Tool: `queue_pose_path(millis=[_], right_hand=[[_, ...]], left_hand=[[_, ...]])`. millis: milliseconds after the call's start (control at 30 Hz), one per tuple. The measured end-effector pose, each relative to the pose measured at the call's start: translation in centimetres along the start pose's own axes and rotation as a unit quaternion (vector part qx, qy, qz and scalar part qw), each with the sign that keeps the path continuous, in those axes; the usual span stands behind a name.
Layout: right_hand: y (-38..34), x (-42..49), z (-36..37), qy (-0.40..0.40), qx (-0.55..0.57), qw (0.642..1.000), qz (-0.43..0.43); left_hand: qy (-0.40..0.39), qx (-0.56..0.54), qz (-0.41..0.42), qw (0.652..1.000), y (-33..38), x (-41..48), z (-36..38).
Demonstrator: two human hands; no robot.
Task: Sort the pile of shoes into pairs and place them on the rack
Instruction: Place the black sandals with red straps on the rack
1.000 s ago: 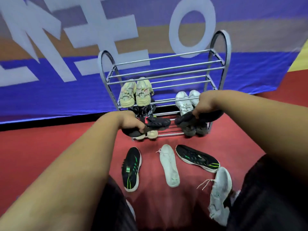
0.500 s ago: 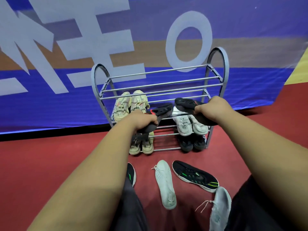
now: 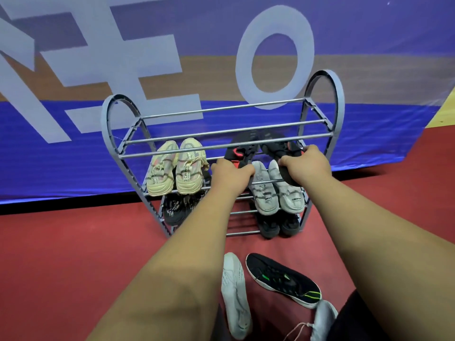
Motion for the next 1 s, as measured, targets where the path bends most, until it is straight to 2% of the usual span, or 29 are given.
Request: queue_pose_path(millis=[200, 400, 633, 733, 833, 900, 1000], right_hand=[[1.2, 1.9, 1.5, 0.036, 0.007, 0.999, -0.012], [2.5, 4.2, 2.4, 0.043, -0.029, 0.998, -0.020], [3.0, 5.2, 2.9, -0.057, -0.131, 0.989, -0.023], [2.8, 5.0, 2.4, -0.110, -0.199, 0.974, -0.008], [2.4, 4.7, 2.0, -0.125, -0.318, 0.939, 0.031], [1.9, 4.3, 1.9, -0.123, -0.312, 0.941, 0.048], [2.4, 4.6, 1.9, -0.085, -0.273, 0.958, 0.012]], left_hand=[[0.004, -0.006, 0.015, 1.000, -0.2, 1.0, 4.4], [-0.007, 0.050, 0.053, 0.997, -0.2, 1.4, 7.3], [-0.095, 0.151, 0.046, 0.983, -1.0, 2.2, 8.4], [-0.126, 0.182, 0.041, 0.974, -0.9, 2.6, 8.1], [-0.150, 0.204, 0.052, 0.966, -1.1, 2.9, 7.7], [-0.150, 0.202, 0.062, 0.966, -1.2, 3.0, 7.3], [-0.147, 0.181, 0.074, 0.970, -1.5, 2.9, 6.9]])
Point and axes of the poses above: each hand's wrist, its own x-axis towards the middle knuckle, its own z-axis out of the palm, y = z × x, the point moved 2 cm from there along x, towards the middle knuckle, and after that the axes turned 7 degrees about -x, right-handed, at the moved point
